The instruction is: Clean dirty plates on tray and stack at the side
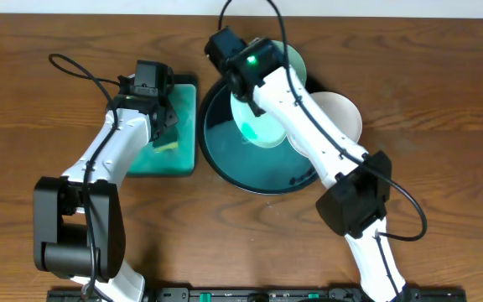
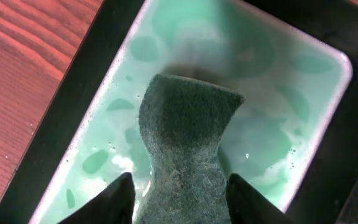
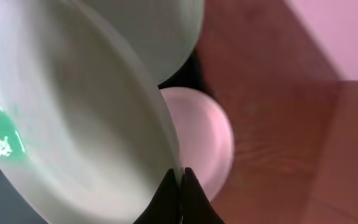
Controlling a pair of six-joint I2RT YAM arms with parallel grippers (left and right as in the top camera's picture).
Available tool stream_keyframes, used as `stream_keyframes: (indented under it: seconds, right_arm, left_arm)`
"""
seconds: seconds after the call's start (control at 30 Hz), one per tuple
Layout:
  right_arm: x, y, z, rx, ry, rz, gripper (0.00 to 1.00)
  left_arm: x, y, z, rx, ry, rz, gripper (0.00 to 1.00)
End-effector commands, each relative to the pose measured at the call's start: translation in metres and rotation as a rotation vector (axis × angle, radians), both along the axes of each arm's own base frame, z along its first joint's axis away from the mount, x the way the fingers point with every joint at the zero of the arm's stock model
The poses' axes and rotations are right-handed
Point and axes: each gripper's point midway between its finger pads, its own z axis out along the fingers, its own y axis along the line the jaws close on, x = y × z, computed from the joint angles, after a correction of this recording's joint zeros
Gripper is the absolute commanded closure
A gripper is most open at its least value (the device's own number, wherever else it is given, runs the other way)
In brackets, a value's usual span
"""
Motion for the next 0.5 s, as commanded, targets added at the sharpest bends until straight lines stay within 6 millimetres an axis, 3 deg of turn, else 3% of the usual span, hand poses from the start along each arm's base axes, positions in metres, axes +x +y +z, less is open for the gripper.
stream_keyframes:
  seconds: [0.0,0.23,0.37,0.47]
  right_arm:
    - [0.006,0.000,0.030,-0.147,-0.140,0.025,0.99]
    - [0.003,0.016,0.050,-0.275,-0.215,0.106,0.99]
    - [0.001,0.020,0.058,-0.310,-0.254,0.112,0.99]
    - [0.001,0.021,0.059,-0.313,-0.257,0.113,0.99]
  left_arm:
    - [-0.001,0.004,-0.001,0.009,0.002,0.007,0.50]
    - [0.000,0.016,0.038,-0.001,-0.092,0.037,0.49]
    - [-0.008,0.041,0.060,-0.001,-0.125,0.099,0.49]
    - [-0.016,0.061,0.063,-0.004,-0.117,0.161,0.49]
